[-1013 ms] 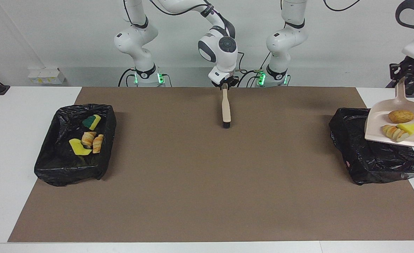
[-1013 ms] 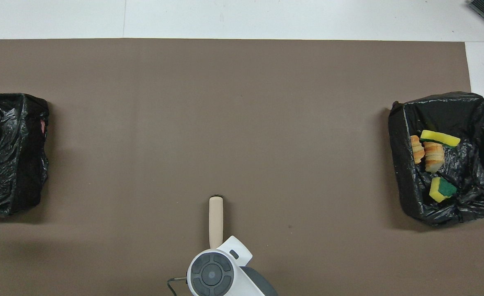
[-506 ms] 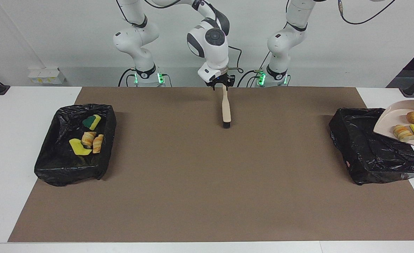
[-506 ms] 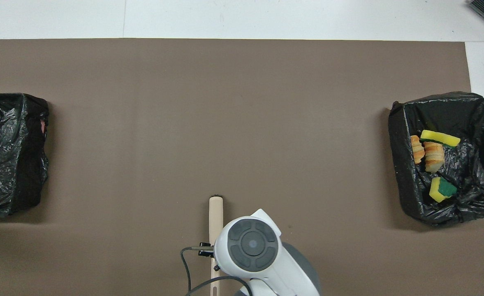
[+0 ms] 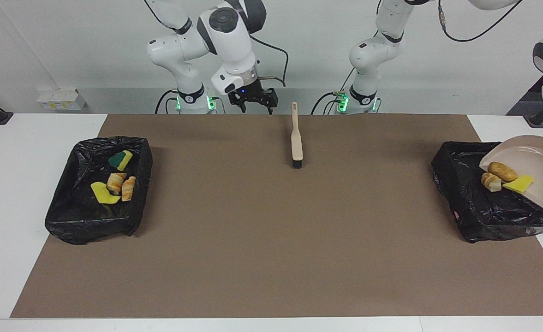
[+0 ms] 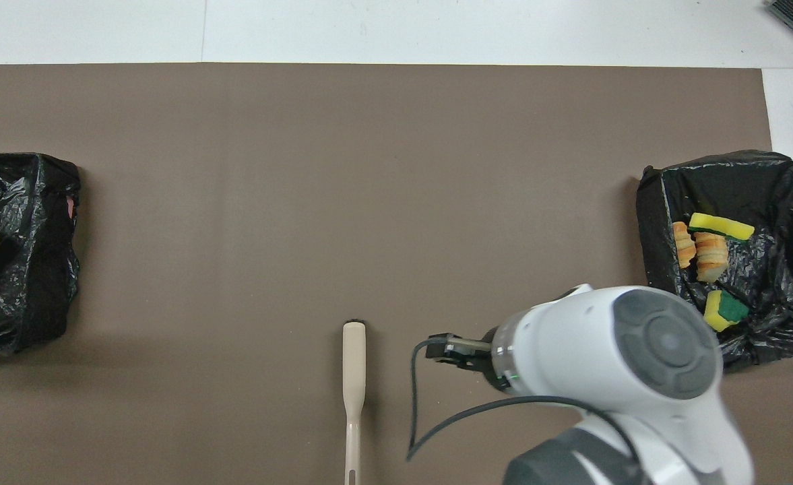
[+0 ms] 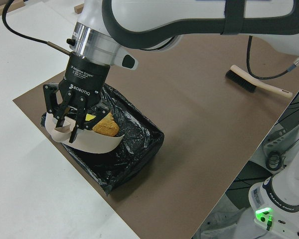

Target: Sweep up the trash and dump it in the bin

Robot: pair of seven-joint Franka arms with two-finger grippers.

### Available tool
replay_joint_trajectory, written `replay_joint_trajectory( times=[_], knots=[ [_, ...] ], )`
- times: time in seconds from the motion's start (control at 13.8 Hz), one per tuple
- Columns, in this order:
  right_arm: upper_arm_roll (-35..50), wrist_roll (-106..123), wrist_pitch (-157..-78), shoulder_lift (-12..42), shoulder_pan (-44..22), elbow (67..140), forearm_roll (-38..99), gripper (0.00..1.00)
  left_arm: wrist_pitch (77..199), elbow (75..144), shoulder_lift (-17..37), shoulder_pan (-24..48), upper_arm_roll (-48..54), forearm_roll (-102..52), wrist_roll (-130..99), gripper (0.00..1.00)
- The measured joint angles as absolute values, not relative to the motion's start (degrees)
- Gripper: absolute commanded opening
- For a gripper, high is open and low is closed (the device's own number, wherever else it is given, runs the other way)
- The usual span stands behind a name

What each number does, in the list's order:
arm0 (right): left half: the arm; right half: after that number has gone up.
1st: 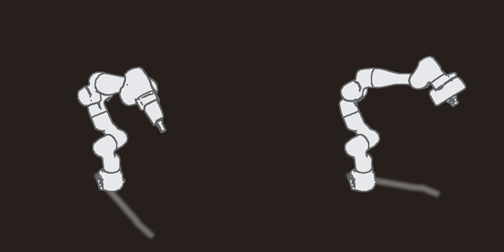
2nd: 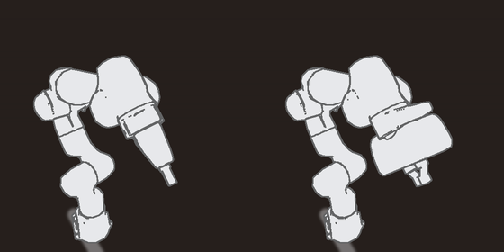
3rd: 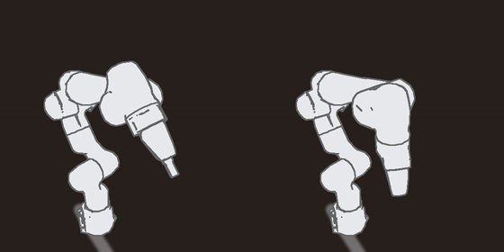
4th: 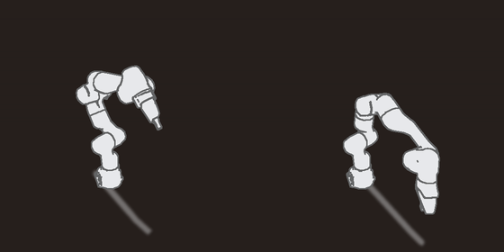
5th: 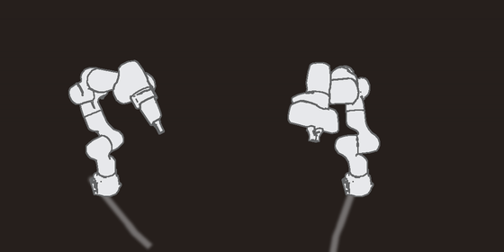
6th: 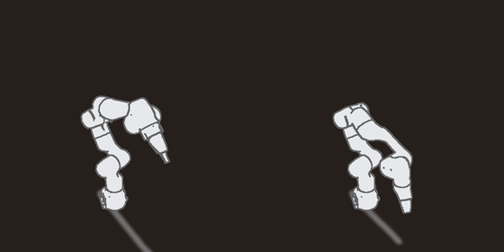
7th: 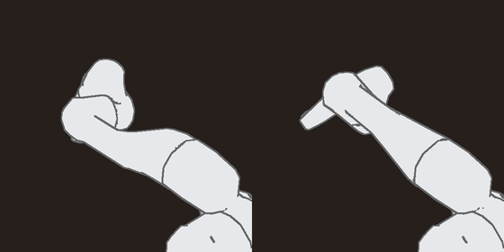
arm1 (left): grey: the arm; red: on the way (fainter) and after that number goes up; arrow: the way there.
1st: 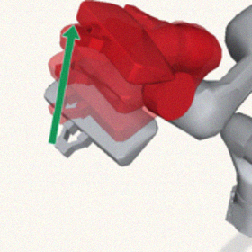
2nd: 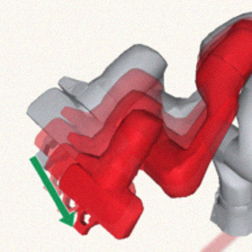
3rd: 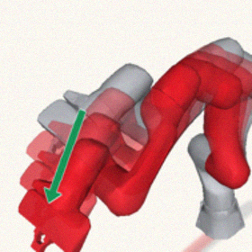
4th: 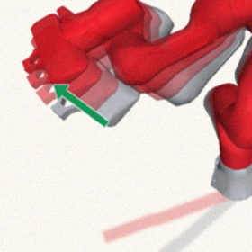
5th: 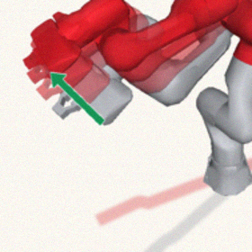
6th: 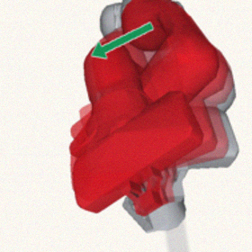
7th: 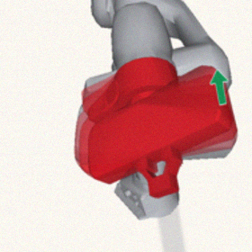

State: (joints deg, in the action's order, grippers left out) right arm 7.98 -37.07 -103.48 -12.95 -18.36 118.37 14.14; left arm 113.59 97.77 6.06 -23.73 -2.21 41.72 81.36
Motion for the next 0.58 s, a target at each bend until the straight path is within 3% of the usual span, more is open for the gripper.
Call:
replay_joint_trajectory(
  times=[0.29, 0.58],
  knots=[
    [7.8, -27.6, -95.8, -13.3, -9.4, 110.6, 7.0, 1.00, 115.9, 97.8, 6.1, -23.8, -2.9, 43.2, 86.0, 0.00],
    [7.8, -22.8, -87.4, -7.3, -4.1, 97.9, 2.6, 1.00, 118.6, 96.7, 6.3, -23.8, -3.0, 47.2, 86.7, 0.00]
  ],
)
